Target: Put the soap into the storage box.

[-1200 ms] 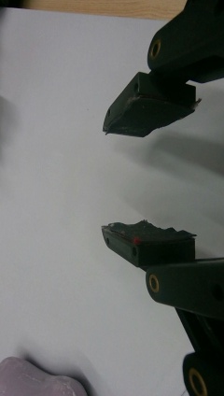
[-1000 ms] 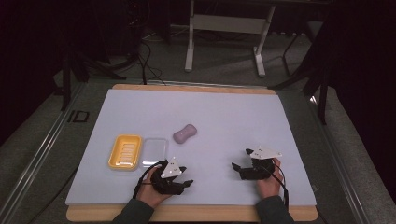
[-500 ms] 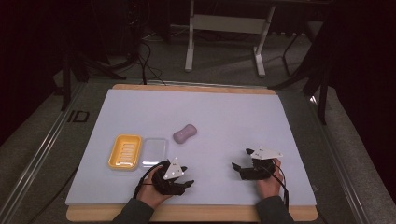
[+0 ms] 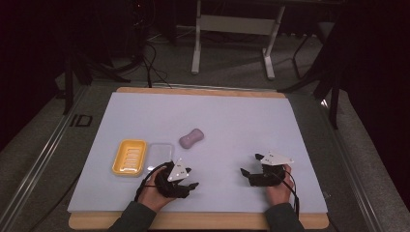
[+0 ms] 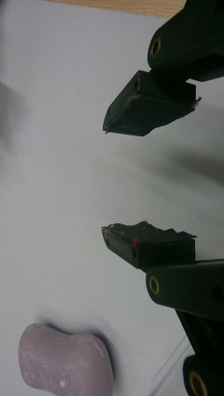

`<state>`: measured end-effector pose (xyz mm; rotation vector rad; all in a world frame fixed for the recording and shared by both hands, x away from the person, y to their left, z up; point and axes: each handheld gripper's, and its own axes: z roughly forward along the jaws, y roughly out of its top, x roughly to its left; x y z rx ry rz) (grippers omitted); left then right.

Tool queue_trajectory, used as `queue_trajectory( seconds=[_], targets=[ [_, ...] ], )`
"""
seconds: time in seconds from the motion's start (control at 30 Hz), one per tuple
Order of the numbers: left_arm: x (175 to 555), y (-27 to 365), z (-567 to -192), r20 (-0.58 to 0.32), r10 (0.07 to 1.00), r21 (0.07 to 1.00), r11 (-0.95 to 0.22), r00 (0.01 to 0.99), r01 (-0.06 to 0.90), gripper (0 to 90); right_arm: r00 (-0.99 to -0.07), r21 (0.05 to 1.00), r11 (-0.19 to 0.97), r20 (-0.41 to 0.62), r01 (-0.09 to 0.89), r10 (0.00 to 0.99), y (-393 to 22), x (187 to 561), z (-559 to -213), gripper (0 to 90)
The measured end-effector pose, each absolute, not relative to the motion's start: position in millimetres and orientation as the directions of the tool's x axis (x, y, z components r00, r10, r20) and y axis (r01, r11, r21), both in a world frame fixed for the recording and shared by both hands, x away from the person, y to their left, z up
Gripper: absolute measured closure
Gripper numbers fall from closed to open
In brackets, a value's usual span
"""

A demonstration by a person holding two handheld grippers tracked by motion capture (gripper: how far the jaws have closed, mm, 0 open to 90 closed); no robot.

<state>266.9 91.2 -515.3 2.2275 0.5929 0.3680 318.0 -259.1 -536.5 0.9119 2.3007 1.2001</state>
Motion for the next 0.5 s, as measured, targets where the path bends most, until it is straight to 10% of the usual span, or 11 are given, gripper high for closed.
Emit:
queue_trajectory(
  seconds=[0.5],
  targets=[
    [291, 99, -496, 0.101, 0.516, 0.724, -0.625, 0.85, 0.293, 44.1, -0.711, 0.837, 0.409, -0.035, 0.363, 0.702, -261, 317, -536, 15.3]
  ],
)
